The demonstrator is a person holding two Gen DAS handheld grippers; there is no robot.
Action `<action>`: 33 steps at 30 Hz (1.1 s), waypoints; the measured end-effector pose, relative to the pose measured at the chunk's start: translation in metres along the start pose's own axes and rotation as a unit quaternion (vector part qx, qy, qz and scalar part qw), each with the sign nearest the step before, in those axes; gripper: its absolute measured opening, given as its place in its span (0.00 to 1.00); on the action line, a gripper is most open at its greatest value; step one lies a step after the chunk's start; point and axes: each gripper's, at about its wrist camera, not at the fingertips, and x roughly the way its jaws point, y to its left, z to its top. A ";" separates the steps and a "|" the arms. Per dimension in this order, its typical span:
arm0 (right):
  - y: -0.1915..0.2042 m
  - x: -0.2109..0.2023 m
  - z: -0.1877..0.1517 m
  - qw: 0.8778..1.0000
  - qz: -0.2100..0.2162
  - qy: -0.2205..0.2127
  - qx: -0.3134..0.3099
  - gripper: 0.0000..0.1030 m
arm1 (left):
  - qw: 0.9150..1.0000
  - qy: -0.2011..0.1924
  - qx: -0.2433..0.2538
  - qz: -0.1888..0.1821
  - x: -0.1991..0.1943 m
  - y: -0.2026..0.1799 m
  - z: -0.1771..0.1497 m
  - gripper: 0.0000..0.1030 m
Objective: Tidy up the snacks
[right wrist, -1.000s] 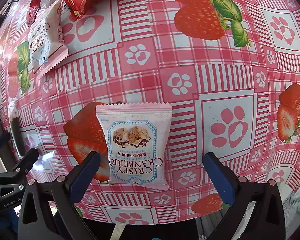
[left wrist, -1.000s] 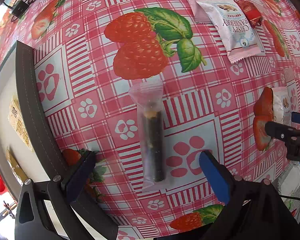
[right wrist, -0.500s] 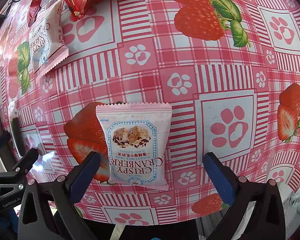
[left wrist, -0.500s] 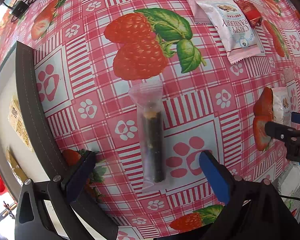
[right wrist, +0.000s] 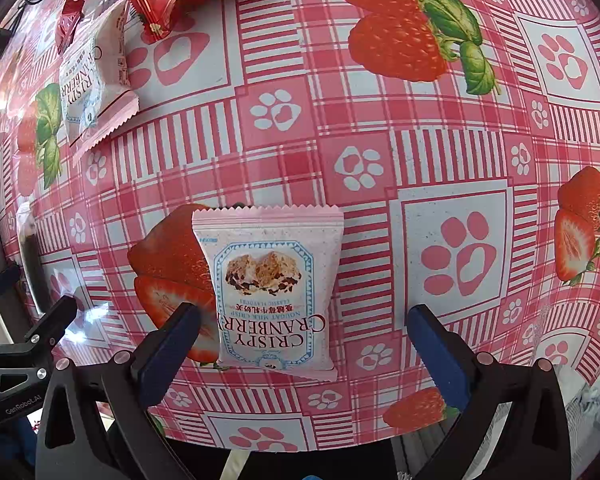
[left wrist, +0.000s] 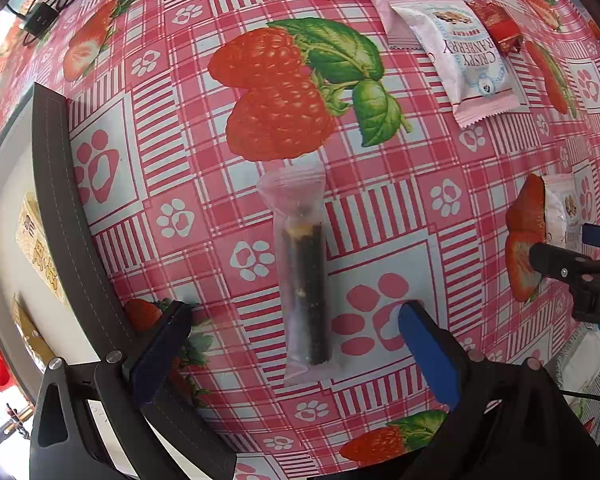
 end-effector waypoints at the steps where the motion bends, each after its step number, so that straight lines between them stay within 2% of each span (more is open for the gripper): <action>1: 0.000 0.000 0.000 1.000 0.000 0.000 0.000 1.00 | 1.000 0.000 0.000 0.000 -0.001 0.000 0.000 1.00; 23: 0.000 -0.001 -0.005 1.000 0.000 -0.015 0.004 1.00 | 1.000 -0.007 -0.001 -0.001 -0.002 0.000 -0.002 1.00; 31: 0.000 0.000 0.004 1.000 0.000 0.016 0.004 1.00 | 1.000 0.022 -0.003 0.002 0.001 -0.001 0.006 1.00; 33: 0.001 -0.001 0.008 1.000 0.000 0.019 0.001 1.00 | 1.000 0.022 -0.005 0.000 -0.001 -0.001 0.008 0.97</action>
